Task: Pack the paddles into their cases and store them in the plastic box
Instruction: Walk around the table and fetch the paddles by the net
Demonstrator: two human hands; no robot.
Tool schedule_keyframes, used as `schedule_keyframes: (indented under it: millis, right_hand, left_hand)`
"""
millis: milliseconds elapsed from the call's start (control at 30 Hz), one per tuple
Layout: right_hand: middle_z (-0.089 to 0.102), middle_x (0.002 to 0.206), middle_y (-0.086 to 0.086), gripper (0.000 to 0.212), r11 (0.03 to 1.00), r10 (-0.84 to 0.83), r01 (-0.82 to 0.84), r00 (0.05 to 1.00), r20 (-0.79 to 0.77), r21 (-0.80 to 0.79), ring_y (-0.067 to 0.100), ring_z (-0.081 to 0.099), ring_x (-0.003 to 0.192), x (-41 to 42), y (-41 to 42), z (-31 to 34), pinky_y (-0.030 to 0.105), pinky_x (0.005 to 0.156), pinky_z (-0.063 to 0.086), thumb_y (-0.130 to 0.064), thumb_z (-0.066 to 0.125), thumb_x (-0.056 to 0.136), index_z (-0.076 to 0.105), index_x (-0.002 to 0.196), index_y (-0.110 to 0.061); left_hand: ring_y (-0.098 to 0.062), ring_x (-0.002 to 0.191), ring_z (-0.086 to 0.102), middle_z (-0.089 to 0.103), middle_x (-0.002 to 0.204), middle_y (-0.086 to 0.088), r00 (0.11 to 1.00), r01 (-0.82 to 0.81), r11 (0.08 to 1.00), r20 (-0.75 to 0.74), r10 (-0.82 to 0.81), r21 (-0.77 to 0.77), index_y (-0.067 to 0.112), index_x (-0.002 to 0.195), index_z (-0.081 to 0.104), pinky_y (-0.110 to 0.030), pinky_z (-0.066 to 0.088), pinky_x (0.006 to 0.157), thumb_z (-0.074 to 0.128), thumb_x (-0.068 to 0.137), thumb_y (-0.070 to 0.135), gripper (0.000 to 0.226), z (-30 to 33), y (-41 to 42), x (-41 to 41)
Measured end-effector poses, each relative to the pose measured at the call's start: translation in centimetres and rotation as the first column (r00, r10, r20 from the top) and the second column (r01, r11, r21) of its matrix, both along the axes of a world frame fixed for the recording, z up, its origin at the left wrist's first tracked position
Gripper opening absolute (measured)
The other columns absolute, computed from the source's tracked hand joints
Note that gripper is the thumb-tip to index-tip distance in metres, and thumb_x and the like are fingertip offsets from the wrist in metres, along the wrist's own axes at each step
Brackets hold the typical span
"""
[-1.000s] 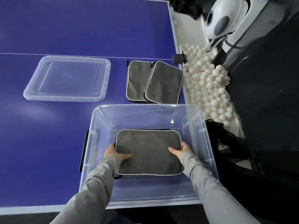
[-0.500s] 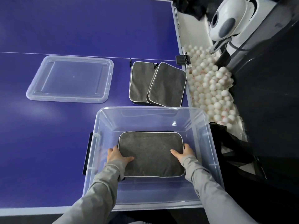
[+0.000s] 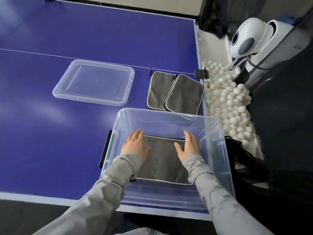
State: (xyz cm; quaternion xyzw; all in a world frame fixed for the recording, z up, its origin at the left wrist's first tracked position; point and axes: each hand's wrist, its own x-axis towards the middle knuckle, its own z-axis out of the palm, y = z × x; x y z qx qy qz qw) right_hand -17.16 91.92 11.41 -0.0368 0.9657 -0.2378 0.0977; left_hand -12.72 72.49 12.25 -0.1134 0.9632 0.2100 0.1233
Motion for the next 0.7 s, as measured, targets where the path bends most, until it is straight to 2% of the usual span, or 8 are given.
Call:
schedule_keyframes:
  millis: [167,367,600,700]
  right_hand:
    - [0.035,0.145,0.015,0.062,0.984,0.154,-0.157,0.987,-0.049,-0.082,0.029,0.030,0.136,-0.1,-4.0,2.6,0.033,0.110,0.021,-0.025,0.056,0.090,0.028,0.142,-0.005]
    - [0.032,0.147,0.015,0.063,0.921,0.382,-0.388,0.916,-0.124,-0.035,0.029,0.027,0.137,-0.2,-9.8,5.4,0.035,0.111,0.020,-0.028,0.054,0.091,0.026,0.143,-0.005]
    - [0.036,0.143,0.012,0.057,0.783,0.620,-0.615,0.761,-0.192,0.092,0.028,0.030,0.133,3.3,-19.0,6.3,0.037,0.107,0.024,-0.029,0.054,0.090,0.035,0.139,-0.008]
    - [0.033,0.145,0.010,0.058,0.670,0.742,-0.714,0.650,-0.162,0.203,0.025,0.029,0.134,6.5,-23.0,5.4,0.037,0.108,0.026,-0.031,0.052,0.091,0.032,0.141,-0.011]
  left_hand:
    - [-0.021,0.145,0.012,0.018,0.157,0.000,0.991,-0.035,0.998,-0.129,0.027,-0.059,0.014,0.148,0.018,-0.034,0.014,0.116,0.049,0.093,0.041,0.069,3.5,-1.9,1.3]
    - [-0.023,0.146,0.008,0.015,0.158,-0.002,0.968,-0.189,0.973,-0.189,0.163,-0.129,0.014,0.148,0.017,-0.040,0.010,0.118,0.045,0.093,0.046,0.070,6.1,-7.7,4.8]
    - [-0.021,0.146,0.007,0.011,0.158,-0.002,0.909,-0.418,0.899,-0.067,0.412,-0.133,0.013,0.149,0.014,-0.038,0.012,0.119,0.044,0.095,0.041,0.068,4.9,-15.0,12.0]
    - [-0.021,0.146,0.007,0.011,0.158,-0.001,0.859,-0.509,0.855,0.013,0.512,-0.103,0.014,0.149,0.014,-0.039,0.013,0.119,0.045,0.095,0.041,0.068,2.9,-17.6,16.6]
